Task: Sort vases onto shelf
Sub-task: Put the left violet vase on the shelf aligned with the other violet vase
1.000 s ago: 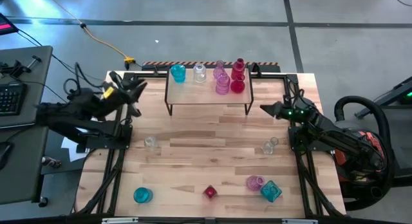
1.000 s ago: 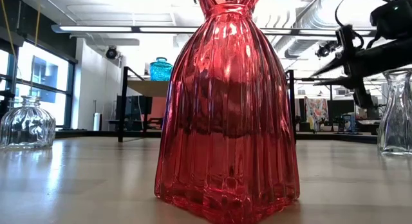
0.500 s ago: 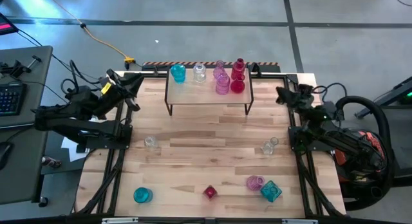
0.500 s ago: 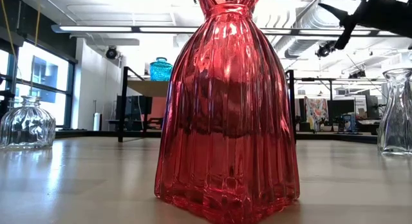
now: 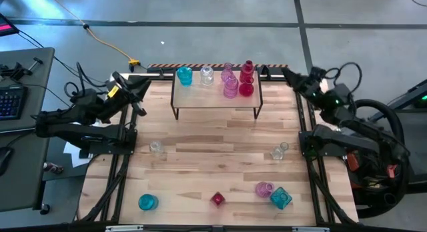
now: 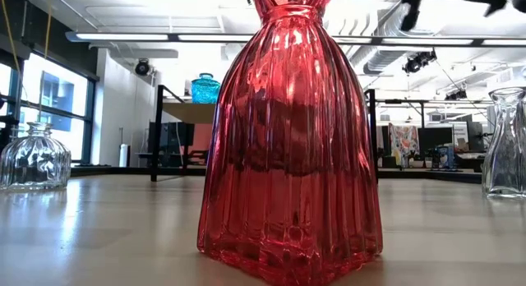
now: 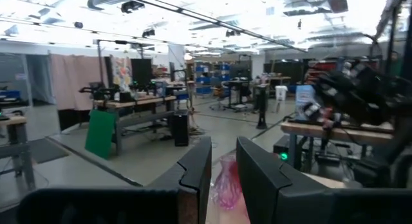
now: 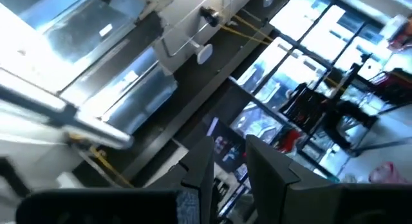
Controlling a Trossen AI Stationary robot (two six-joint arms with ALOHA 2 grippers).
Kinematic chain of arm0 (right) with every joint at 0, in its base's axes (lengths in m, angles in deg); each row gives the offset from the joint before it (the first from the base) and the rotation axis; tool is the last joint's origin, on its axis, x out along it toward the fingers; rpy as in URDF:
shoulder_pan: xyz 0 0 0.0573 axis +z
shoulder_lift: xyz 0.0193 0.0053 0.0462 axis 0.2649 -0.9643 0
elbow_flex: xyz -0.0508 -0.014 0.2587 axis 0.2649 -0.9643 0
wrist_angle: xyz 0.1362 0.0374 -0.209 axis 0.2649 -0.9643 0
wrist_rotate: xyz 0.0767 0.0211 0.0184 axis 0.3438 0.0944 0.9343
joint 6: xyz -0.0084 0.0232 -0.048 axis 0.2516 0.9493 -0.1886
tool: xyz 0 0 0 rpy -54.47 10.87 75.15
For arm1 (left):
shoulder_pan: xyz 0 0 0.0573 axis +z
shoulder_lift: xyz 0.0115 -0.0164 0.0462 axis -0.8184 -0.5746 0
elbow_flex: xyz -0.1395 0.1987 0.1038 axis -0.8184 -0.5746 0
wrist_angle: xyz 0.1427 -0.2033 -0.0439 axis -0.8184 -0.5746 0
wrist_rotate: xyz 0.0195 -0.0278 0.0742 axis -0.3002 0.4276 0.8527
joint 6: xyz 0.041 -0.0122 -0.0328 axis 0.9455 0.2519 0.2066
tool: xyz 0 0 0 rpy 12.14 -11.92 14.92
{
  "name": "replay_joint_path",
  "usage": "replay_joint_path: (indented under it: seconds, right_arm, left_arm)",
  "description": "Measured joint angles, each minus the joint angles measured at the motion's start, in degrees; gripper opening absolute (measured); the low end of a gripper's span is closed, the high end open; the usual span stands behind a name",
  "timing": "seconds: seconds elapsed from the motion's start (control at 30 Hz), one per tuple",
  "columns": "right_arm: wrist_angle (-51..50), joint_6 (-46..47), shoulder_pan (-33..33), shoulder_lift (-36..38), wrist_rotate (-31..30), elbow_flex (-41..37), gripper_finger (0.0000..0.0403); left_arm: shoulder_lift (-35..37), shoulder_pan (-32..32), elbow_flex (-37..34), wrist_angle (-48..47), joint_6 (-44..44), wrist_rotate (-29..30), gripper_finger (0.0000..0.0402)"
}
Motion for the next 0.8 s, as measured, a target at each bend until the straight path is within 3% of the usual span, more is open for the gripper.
replay_joint_path:
  seconds: [0.23,0.4,0.6,0.8]
  right_arm:
    - [-0.5,3.8,0.0,-12.9,-0.3,10.3,0.0073]
    - [-7.4,-3.0,0.0,-19.9,0.2,17.8,0.0073]
    - [-28.1,-15.3,-0.7,-25.2,1.6,29.9,0.0073]
    - [-45.8,-27.7,-2.0,-31.0,-4.1,42.0,0.0073]
  left_arm:
    - [0.0,0.0,0.0,-0.1,0.0,-1.0,0.0065]
    - [0.0,0.0,0.0,-0.1,0.0,-1.0,0.0065]
    - [0.0,0.0,0.0,-0.1,-0.1,-1.0,0.0065]
    - [0.0,0.0,0.0,-0.1,-0.1,-1.0,0.0065]
